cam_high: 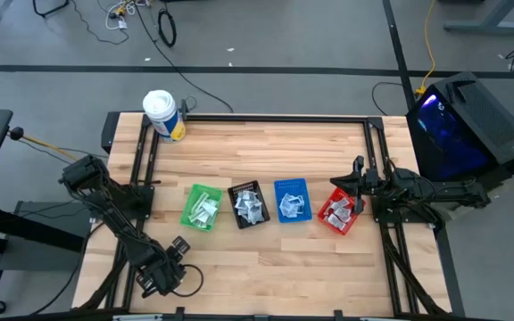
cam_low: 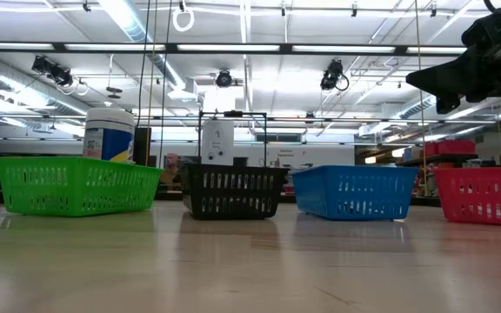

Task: Pick & Place First Aid Supplies
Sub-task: Put the towelette pack into the black basket

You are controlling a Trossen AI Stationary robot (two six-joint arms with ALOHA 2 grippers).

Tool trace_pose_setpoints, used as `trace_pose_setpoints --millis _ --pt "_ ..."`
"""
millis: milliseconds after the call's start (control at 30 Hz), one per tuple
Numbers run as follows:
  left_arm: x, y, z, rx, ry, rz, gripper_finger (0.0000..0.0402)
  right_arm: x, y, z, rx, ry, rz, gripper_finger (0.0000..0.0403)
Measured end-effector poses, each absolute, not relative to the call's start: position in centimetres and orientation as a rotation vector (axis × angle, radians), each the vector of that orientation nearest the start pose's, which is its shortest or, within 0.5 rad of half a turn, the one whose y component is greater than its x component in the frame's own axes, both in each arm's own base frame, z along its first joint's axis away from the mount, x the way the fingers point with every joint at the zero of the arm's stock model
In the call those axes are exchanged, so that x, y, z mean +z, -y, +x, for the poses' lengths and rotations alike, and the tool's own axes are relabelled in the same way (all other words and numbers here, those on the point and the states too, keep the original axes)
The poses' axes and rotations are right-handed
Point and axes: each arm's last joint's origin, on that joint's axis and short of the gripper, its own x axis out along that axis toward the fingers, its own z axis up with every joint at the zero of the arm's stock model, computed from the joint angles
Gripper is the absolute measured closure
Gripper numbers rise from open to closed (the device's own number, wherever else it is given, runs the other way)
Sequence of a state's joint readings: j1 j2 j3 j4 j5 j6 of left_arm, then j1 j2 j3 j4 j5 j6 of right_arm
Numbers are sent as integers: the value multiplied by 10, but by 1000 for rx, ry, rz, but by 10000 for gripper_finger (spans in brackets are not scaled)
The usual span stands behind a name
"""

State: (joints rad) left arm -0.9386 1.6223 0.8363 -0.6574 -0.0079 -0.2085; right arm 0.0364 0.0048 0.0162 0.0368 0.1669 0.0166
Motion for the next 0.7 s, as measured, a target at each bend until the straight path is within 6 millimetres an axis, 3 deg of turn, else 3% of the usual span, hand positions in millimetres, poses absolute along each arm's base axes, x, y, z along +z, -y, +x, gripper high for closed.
trace_pose_setpoints --millis 333,700 --pt "161 206 156 -607 -1367 518 230 172 1 97 -130 49 21 380" --pt "193 190 176 -539 -1263 510 229 172 1 97 -130 49 21 380"
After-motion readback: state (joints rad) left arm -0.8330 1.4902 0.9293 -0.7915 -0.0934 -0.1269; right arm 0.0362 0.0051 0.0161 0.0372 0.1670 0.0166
